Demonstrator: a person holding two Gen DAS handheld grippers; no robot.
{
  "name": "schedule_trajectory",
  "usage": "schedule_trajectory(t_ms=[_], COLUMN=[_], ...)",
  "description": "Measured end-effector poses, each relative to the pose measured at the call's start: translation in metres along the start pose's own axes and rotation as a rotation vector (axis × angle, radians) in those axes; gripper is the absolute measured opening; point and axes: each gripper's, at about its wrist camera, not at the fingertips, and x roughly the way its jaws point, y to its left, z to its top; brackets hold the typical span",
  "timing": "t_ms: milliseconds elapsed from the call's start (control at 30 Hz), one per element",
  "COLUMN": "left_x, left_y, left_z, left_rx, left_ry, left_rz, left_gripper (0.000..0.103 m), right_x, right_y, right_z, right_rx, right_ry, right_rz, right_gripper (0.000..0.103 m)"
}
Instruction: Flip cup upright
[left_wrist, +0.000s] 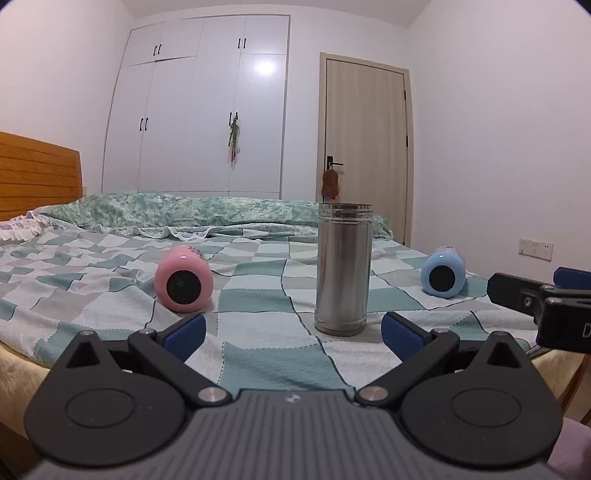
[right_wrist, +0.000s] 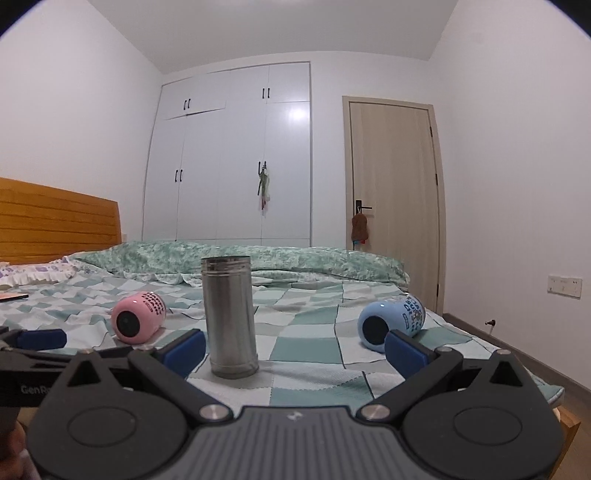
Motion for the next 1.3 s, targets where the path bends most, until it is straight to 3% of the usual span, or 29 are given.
schedule_trajectory(t_ms=[1300], left_x=[-0.0044], left_y=[0.0016], left_z=[-0.0025], left_rx=[-0.001], left_ry=[-0.036], left_rz=[0.000], left_gripper=[0.103], right_x=[-0.0022], right_y=[0.0054], right_z=[-0.0001], right_rx=[-0.016], right_ry=[-0.015], right_rz=[-0.006], right_gripper=[0.103])
